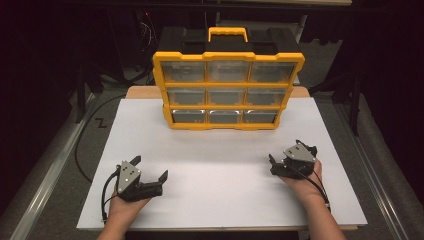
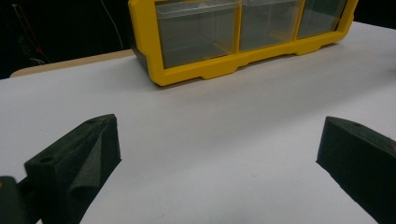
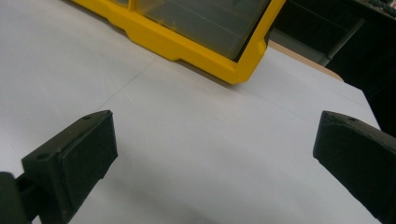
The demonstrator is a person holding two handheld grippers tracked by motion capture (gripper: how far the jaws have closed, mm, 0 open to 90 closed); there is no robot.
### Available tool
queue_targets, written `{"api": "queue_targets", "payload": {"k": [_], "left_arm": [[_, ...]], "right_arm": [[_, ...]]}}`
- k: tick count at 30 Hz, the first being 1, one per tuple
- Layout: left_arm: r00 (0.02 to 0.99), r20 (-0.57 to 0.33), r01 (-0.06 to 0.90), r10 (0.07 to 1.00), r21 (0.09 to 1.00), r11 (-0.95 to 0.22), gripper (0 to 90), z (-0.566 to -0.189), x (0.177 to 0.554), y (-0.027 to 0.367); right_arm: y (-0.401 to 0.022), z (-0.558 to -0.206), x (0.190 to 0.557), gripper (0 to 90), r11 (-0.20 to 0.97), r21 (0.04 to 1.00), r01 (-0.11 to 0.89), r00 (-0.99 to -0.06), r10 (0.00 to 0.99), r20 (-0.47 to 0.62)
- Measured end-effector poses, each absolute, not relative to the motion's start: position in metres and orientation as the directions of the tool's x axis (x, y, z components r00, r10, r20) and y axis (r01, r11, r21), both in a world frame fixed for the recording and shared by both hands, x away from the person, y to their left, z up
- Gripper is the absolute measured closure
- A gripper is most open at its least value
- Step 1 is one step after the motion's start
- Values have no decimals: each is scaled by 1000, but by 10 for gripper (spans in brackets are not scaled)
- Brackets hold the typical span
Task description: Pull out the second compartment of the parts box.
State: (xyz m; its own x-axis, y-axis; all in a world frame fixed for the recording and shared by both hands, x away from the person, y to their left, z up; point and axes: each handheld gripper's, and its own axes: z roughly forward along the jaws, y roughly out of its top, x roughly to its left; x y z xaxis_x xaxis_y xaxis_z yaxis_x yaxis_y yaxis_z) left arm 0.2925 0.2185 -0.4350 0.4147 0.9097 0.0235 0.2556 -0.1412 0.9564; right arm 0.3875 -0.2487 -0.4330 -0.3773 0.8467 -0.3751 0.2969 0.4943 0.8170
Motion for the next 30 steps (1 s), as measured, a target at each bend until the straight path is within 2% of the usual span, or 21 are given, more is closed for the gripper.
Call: {"api": "queue_targets", "payload": {"k": [9, 19, 21, 30], "left_arm": [[414, 23, 255, 910, 957, -140, 4, -434, 292, 219], [424, 22, 249, 905, 958, -140, 4, -434, 292, 218], [423, 22, 249, 906, 958, -139, 4, -434, 292, 218], [424, 22, 248, 905, 959, -140, 8, -434, 292, 218]], "right_arm": [[-244, -435, 385, 8, 602, 754, 263, -401, 779, -482], [-238, -434, 381, 8, 663, 716, 218, -423, 726, -543], [-233, -435, 380, 8, 706, 681, 195, -427, 686, -589], [-224, -437, 376, 8, 783, 604, 149, -435, 601, -671]]}}
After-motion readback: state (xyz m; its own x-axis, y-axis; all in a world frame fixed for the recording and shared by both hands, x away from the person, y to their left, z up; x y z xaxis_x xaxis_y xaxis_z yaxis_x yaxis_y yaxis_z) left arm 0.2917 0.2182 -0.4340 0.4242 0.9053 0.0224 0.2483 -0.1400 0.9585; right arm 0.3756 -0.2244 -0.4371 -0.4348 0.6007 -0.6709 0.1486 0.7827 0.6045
